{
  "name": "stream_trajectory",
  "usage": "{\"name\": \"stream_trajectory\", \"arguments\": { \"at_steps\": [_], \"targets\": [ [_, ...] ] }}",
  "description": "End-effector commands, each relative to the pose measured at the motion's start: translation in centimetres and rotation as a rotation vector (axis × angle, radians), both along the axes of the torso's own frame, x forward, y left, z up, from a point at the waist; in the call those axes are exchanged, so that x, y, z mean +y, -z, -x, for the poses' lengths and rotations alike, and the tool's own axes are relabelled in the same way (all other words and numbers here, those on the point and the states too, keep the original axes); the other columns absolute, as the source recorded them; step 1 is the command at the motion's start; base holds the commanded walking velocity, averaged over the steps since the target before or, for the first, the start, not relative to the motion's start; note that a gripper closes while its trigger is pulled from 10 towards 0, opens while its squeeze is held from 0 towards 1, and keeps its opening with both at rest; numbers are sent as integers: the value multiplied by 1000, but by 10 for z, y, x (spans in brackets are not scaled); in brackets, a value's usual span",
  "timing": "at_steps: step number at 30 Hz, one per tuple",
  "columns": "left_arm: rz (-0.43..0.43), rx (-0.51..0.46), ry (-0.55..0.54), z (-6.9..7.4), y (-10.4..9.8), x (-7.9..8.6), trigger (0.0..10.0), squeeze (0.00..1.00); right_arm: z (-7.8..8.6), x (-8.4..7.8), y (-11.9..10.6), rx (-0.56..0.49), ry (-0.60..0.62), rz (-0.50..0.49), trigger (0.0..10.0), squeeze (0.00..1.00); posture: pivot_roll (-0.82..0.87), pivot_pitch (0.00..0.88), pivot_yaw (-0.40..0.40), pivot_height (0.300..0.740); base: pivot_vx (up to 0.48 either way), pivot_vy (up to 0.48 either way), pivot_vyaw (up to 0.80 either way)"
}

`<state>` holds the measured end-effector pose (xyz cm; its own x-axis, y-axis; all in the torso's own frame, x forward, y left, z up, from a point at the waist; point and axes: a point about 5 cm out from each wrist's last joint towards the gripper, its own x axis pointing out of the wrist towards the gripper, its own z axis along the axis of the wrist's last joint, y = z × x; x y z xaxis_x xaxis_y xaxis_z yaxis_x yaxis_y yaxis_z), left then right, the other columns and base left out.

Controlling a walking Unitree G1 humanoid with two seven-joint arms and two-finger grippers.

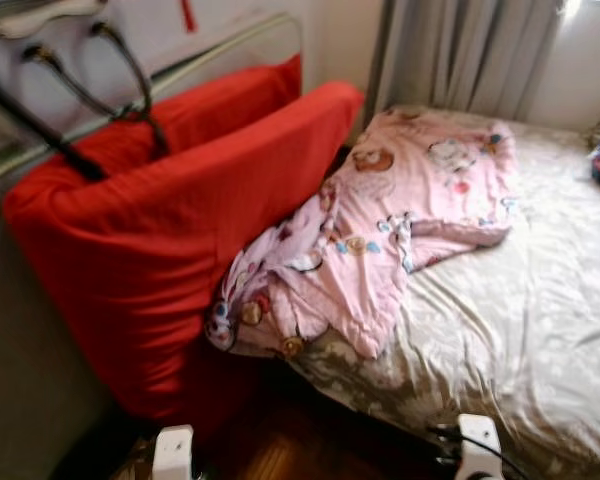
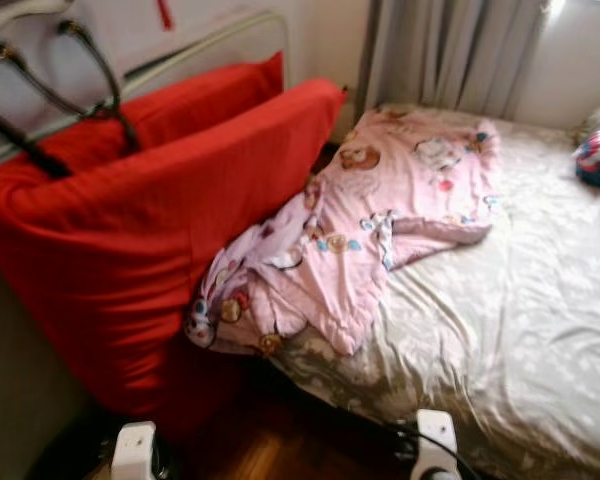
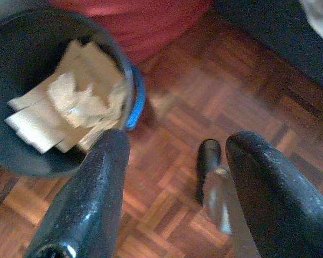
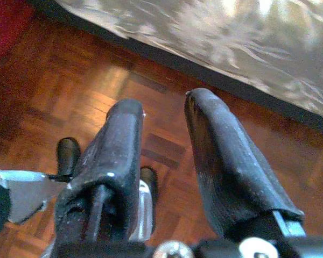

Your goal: Clean up the room

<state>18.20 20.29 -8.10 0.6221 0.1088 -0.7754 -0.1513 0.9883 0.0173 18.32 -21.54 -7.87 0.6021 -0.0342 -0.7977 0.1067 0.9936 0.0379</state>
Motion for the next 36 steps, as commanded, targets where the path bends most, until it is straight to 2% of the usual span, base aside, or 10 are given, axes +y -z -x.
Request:
{"name": "stream_trajectory", "arguments": {
  "at_steps": [1,4,16,36],
  "targets": [
    [7,16,4,3,2,-1,10000,0,1,-2,0,2,6,7,10000,0,-88,0,31,740,0,0,794],
    [7,17,5,3,2,-1,10000,0,1,-2,0,1,8,8,10000,0,-87,0,29,740,0,0,790],
    [17,17,5,3,2,-2,10000,0,1,-4,0,-3,34,12,10000,0,-86,0,27,740,0,0,0],
    [17,19,7,3,2,-2,10000,0,1,-4,0,-1,24,24,10000,0,-87,0,27,740,279,0,0]
  ]
}}
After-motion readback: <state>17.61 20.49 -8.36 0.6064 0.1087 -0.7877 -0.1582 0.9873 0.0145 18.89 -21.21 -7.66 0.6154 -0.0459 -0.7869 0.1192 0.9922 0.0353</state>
